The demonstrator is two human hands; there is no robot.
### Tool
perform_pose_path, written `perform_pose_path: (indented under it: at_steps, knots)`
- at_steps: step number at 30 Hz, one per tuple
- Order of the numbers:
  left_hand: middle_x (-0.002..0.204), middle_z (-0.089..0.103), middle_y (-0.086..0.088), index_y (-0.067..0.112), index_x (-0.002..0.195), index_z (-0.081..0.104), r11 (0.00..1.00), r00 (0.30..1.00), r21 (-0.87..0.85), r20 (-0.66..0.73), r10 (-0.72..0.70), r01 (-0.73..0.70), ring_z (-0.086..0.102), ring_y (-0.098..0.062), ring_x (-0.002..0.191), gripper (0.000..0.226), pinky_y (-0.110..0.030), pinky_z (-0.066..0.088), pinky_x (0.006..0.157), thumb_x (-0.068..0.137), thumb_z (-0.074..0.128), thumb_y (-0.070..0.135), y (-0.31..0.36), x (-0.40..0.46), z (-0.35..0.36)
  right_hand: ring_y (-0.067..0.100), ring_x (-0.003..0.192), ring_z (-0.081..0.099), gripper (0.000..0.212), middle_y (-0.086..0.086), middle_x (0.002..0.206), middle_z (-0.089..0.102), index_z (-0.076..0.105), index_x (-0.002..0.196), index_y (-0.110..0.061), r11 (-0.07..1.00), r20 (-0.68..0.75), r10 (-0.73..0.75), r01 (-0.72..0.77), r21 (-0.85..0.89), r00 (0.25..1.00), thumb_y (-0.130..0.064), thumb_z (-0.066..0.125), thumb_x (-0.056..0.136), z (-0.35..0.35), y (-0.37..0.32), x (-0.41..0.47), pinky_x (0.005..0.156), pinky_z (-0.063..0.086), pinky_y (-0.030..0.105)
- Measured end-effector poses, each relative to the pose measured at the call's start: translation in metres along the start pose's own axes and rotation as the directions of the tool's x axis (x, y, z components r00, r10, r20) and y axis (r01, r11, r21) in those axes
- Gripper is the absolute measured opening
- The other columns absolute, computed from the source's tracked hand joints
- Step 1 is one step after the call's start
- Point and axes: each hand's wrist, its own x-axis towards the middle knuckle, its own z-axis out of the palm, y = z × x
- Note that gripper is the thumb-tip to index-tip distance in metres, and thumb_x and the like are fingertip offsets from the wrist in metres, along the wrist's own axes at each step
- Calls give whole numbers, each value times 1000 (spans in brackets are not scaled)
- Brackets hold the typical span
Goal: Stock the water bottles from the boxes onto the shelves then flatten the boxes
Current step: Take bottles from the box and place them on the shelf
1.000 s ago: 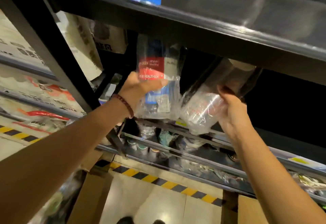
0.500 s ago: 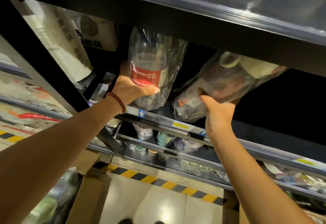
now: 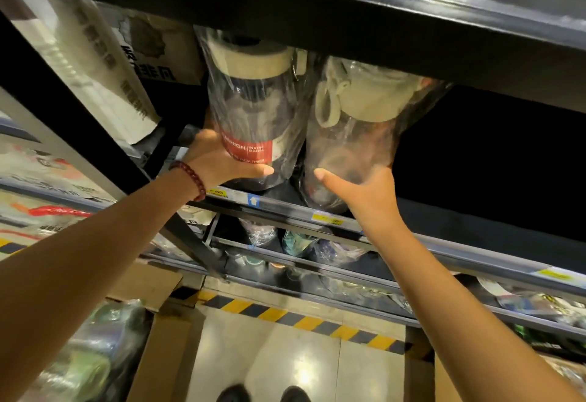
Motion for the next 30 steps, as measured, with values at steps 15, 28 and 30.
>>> perform_pose_path:
  at_steps: [15, 28, 30]
  knots:
    - [116, 58, -1, 12, 127, 47, 980, 996, 193, -73, 51, -36, 53, -9, 99, 84, -19, 41, 84, 57, 87, 35, -7, 8, 8, 6, 71, 59, 27, -8, 80, 61, 68, 95, -11, 954, -45, 36, -48, -297, 998, -19, 81, 72, 3, 24, 10, 58, 40, 4]
    - [139, 46, -5, 17, 143, 25, 991, 975, -124, -220, 20, -48, 46, -16, 123, 105, -22, 36, 98, 58, 87, 18, -15, 45, 13, 18, 116, 55, 62, 6, 127, 57, 49, 130, -8, 982, -170, 95, -120, -143, 981, -29, 75, 78, 48, 38, 58, 94, 40, 18]
    - [138, 46, -3, 17, 142, 25, 990, 976, -132, -214, 28, -57, 45, -10, 116, 103, -19, 35, 94, 60, 86, 15, -14, 48, 12, 22, 104, 59, 65, 6, 115, 60, 47, 125, -8, 966, -206, -8, -46, -253, 978, -33, 78, 73, 52, 39, 65, 82, 42, 18]
